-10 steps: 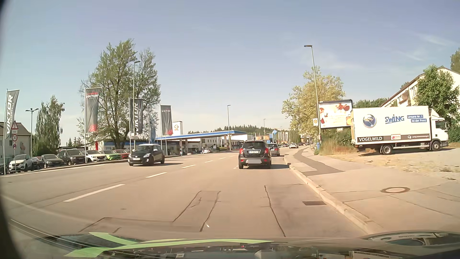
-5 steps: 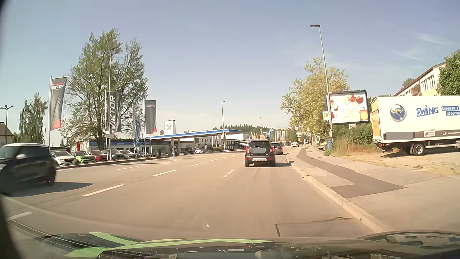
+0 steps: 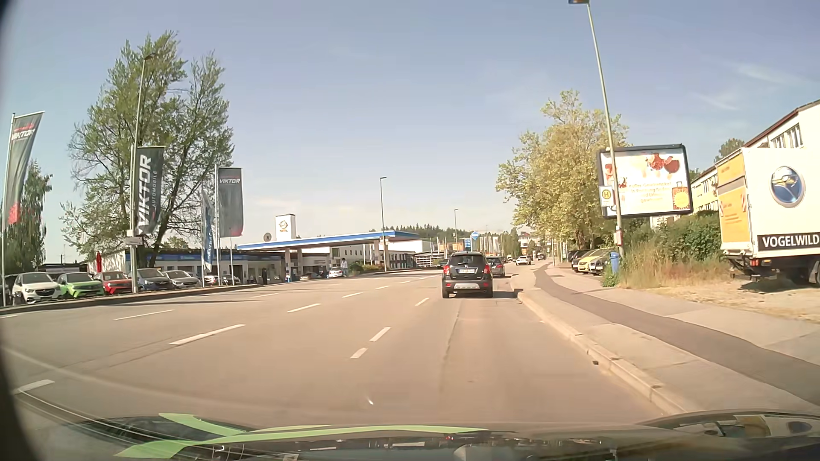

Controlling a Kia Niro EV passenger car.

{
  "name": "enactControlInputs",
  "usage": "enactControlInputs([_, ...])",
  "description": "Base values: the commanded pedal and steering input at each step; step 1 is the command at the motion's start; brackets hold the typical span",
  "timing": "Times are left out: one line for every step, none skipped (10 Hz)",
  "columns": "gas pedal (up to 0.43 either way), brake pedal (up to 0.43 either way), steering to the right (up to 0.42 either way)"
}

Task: Follow the waypoints while adhering to traffic rules and regulations

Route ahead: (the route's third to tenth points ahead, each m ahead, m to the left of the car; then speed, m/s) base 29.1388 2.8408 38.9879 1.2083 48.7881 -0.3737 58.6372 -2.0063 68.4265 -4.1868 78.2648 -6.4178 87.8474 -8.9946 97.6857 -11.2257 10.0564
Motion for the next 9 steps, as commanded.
enactControlInputs([0.047,0.000,0.018])
enactControlInputs([0.047,0.000,0.018])
enactControlInputs([0.047,0.000,0.018])
enactControlInputs([0.047,0.000,0.018])
enactControlInputs([0.047,0.000,0.018])
enactControlInputs([0.059,0.000,0.018])
enactControlInputs([0.067,0.000,0.018])
enactControlInputs([0.079,0.000,0.018])
enactControlInputs([0.079,0.000,0.018])
